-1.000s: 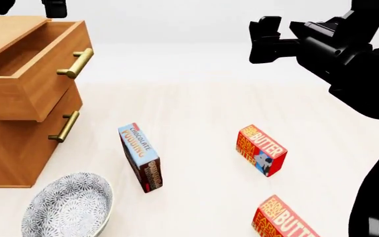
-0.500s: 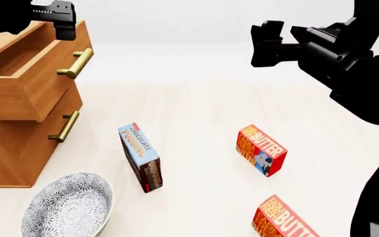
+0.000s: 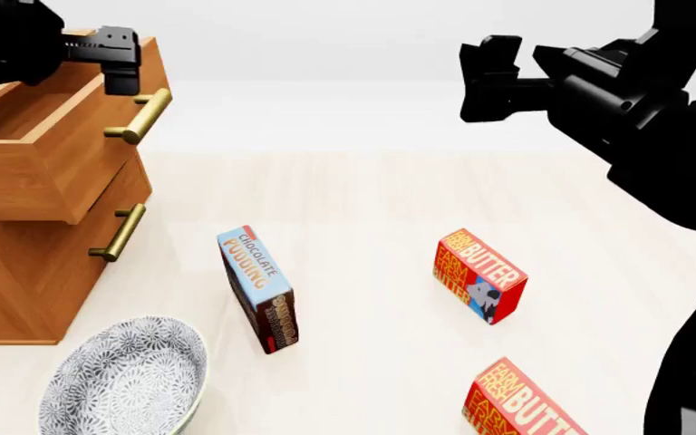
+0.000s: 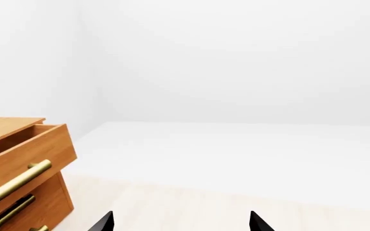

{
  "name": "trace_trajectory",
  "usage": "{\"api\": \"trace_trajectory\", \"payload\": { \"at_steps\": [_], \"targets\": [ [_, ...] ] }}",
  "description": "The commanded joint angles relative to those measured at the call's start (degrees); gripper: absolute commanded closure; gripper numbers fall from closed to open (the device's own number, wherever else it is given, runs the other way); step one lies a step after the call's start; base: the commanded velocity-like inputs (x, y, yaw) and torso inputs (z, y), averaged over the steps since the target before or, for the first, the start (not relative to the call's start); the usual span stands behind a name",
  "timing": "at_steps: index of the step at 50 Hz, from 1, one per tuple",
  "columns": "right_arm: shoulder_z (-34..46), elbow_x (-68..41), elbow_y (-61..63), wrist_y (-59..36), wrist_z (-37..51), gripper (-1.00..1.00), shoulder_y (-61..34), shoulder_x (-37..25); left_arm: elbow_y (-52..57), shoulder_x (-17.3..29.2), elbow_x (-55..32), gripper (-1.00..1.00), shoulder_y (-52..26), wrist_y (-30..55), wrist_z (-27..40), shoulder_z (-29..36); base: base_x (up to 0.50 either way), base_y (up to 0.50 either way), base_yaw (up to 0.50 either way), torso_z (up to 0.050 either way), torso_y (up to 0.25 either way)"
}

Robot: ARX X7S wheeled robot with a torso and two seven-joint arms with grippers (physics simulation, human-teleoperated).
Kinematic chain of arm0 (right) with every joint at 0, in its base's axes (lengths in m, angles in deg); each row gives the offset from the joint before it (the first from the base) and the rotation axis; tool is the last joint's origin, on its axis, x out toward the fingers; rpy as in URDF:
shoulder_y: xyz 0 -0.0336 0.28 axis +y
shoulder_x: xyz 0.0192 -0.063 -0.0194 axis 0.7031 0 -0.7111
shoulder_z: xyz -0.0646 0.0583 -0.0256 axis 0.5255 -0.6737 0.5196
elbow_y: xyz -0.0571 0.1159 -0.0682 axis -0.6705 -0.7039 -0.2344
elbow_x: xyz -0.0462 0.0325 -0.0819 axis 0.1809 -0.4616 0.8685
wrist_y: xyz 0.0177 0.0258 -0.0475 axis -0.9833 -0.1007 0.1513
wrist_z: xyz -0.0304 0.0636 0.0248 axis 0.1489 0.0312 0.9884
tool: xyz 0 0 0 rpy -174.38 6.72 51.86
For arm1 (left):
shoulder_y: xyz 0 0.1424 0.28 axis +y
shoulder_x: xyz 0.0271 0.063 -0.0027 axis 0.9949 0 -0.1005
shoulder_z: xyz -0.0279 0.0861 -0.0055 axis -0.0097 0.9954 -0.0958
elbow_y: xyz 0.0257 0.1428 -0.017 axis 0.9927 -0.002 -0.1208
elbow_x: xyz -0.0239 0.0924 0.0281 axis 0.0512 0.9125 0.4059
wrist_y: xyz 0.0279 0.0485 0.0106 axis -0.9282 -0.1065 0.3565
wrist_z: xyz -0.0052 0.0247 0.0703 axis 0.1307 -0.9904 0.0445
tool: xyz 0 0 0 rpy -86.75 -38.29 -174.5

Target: Put the butter at the front in the top drawer of the cabinet and close it.

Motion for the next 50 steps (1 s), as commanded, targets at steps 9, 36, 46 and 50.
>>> {"api": "trace_trajectory", "payload": {
  "at_steps": [9, 36, 46, 50],
  "targets": [
    [-0.12, -2.08, 0.36, -0.85, 1.88, -1.00, -1.02, -0.02, 0.01, 1.01, 0.06, -1.00, -0.28, -0.24, 1.88, -0.03, 0.00, 0.00, 0.00, 0.000, 0.000],
    [-0.23, -5.03, 1.06, -1.28, 4.43, -1.00, -0.92, -0.43, 0.01, 1.77, 0.18, -1.00, 3.25, 1.30, 0.24, 0.90, 0.00, 0.00, 0.00, 0.000, 0.000],
    [0.17, -5.60, 0.98, -0.85, 4.74, -1.00, -0.83, -0.69, 0.01, 0.67, 0.19, -1.00, 3.98, 3.15, -9.52, 6.98, 0.00, 0.00, 0.00, 0.000, 0.000],
    [0.26, -5.89, 1.00, -0.71, 4.88, -1.00, -0.79, -0.81, 0.01, -0.54, 0.21, -1.00, 4.34, 3.25, -19.22, 11.99, 0.00, 0.00, 0.00, 0.000, 0.000]
  ]
}}
